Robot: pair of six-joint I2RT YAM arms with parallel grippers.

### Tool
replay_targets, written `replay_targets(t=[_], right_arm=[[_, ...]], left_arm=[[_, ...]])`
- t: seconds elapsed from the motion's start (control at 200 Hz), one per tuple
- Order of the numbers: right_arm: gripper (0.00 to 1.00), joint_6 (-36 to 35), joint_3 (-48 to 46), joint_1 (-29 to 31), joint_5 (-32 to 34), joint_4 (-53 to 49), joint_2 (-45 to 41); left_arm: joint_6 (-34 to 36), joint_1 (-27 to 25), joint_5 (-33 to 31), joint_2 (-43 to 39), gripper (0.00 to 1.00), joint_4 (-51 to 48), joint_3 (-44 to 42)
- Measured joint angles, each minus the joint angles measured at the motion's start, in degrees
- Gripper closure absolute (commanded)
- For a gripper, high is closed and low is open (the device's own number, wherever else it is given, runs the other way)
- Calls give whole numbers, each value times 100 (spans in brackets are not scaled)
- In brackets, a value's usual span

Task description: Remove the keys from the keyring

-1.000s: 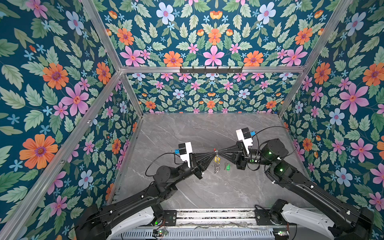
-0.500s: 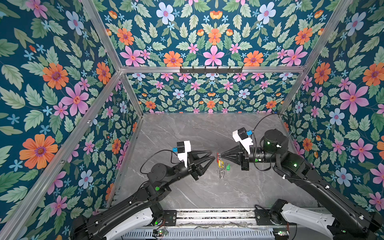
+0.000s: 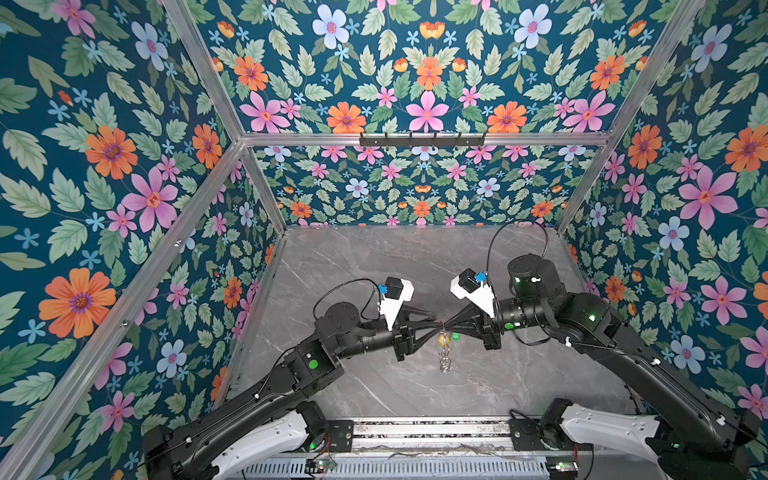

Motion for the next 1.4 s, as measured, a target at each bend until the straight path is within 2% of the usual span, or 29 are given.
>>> replay_targets(t=[0.41,0.67,0.805,0.825,0.905,0.95,1.015,1.165,1.29,1.395], right_arm=[[100,-302,398,46,179,-470,157],[100,-422,479,48,240,-636,208],[100,-439,501,50,245,-654,208],[96,-437,492,50,245,-645,203],[70,-289,372,50,260,-472,120],[63,-223,243,52,262,-286,24],[57,-61,-31,55,269,74,-175],[49,551,-730,55,313,1073,-581],[48,1130,-1261,-52,151,2039,-717],[49,1733,-1722,-389,-98,2973,-732]], left_arm=[[111,0,269,136,83,-533,210],[199,-2,439,205,100,-522,229],[199,-2,459,212,100,-483,227],[199,-2,459,212,100,-476,221],[197,-2,442,170,100,-323,120],[192,-4,374,118,100,-197,9],[133,0,243,15,100,-2,-190],[0,0,-94,-219,100,612,-651],[-98,-2,-409,-323,100,1246,-986],[-105,-2,-627,-328,100,1746,-1176]])
